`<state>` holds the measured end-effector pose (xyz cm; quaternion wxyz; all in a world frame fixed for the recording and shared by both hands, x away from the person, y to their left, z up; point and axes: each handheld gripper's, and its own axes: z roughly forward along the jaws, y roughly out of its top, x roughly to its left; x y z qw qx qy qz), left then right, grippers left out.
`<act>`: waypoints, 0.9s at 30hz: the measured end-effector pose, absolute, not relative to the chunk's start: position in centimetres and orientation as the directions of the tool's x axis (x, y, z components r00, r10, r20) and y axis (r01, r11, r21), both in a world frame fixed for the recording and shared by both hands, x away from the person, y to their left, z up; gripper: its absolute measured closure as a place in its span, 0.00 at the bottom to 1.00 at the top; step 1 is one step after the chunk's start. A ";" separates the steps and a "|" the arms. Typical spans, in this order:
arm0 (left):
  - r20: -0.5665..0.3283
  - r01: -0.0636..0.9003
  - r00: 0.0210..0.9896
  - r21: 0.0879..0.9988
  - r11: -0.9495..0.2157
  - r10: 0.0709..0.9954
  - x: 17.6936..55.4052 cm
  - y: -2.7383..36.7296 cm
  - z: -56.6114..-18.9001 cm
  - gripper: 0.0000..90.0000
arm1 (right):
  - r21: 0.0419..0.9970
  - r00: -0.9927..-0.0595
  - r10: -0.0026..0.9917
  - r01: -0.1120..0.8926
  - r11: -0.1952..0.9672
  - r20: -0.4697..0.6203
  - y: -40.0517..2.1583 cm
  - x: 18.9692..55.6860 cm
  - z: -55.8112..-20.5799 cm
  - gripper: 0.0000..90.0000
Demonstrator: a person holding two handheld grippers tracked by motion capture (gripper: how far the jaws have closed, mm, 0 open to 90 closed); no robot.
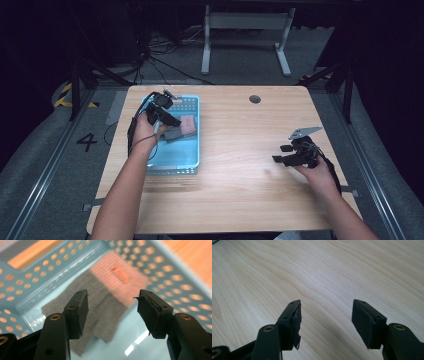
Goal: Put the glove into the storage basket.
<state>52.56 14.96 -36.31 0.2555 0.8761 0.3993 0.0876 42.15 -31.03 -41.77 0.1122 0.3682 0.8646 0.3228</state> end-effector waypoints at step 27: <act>-0.087 0.424 0.843 0.716 -0.555 0.531 39.0 12.9 -32.2 0.45 | 0.673 -0.735 0.670 0.550 0.494 0.109 -32.3 40.9 -41.8 0.48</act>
